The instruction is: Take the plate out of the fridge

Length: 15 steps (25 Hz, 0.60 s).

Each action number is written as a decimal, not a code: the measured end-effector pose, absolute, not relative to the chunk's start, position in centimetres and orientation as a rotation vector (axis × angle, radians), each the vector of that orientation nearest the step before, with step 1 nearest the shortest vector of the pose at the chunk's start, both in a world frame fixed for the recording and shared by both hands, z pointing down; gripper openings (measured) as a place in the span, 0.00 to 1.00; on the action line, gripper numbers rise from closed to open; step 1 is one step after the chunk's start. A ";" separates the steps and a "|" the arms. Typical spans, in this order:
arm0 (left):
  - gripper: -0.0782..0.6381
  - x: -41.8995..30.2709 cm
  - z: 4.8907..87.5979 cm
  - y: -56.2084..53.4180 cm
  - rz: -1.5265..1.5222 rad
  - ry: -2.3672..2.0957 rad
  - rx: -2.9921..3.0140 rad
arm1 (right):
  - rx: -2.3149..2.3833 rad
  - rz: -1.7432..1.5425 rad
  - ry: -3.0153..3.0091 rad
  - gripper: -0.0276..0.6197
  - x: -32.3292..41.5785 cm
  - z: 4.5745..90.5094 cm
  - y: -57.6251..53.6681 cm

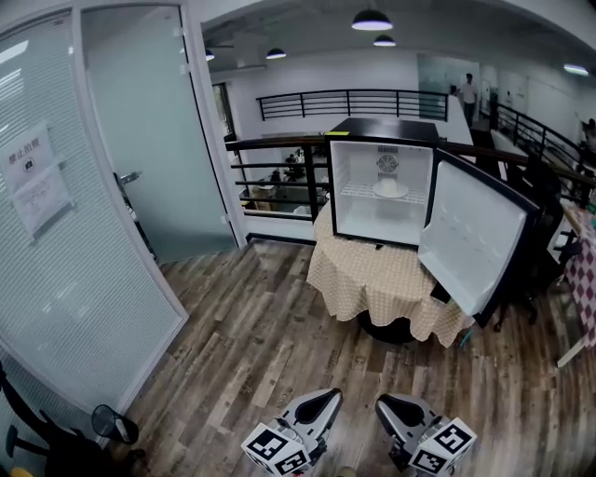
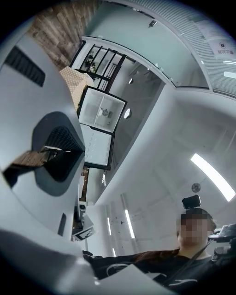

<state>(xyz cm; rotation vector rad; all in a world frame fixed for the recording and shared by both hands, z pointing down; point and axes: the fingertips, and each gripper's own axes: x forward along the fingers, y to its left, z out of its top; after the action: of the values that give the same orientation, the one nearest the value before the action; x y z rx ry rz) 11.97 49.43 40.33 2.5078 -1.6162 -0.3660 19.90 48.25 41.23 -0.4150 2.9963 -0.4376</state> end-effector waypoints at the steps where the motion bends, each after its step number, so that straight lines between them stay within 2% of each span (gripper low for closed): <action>1: 0.12 11.7 40.3 48.5 -0.362 -1.614 2.513 | -0.406 -0.432 2.994 0.12 19.6 41.2 47.6; 15: 0.12 11.2 40.5 41.1 -0.372 -1.526 2.530 | -0.475 -0.520 2.932 0.12 18.9 41.5 41.6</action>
<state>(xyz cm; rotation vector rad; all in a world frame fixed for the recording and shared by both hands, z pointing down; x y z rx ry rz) 11.21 41.15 40.52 2.5295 -1.5259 -0.3721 18.90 41.64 41.53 -0.4748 2.9316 -0.5203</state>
